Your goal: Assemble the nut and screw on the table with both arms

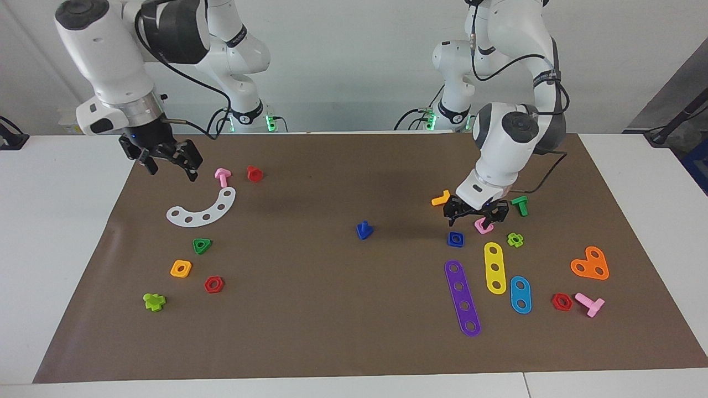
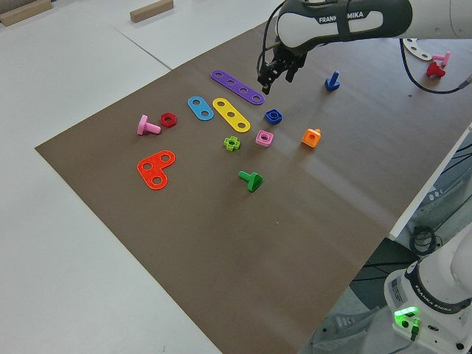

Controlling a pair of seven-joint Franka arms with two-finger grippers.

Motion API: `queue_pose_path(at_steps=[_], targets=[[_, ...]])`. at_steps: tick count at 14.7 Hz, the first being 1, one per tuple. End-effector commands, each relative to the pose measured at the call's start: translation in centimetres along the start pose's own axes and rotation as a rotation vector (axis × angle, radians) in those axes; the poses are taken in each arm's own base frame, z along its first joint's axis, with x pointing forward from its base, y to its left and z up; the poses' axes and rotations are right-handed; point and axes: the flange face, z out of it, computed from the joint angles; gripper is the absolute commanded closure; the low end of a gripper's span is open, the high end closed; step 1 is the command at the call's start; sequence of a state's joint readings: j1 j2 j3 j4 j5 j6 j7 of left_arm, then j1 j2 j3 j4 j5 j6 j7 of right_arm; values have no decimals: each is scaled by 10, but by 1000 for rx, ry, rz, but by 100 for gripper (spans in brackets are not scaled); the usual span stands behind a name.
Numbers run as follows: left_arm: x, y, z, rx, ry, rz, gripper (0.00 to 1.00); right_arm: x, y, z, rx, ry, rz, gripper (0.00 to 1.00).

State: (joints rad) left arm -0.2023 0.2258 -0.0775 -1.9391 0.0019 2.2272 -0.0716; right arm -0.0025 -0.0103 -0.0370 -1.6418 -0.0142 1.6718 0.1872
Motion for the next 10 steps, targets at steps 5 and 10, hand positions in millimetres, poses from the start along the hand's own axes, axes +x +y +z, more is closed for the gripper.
queue_pose_path(at_steps=[5,10], targets=[[-13,9,57,2,19,122,2,-15,4,-44,-16,-37,-99,0],[-16,2,67,3,5,168,6,-22,-2,-39,-34,-48,-118,0]])
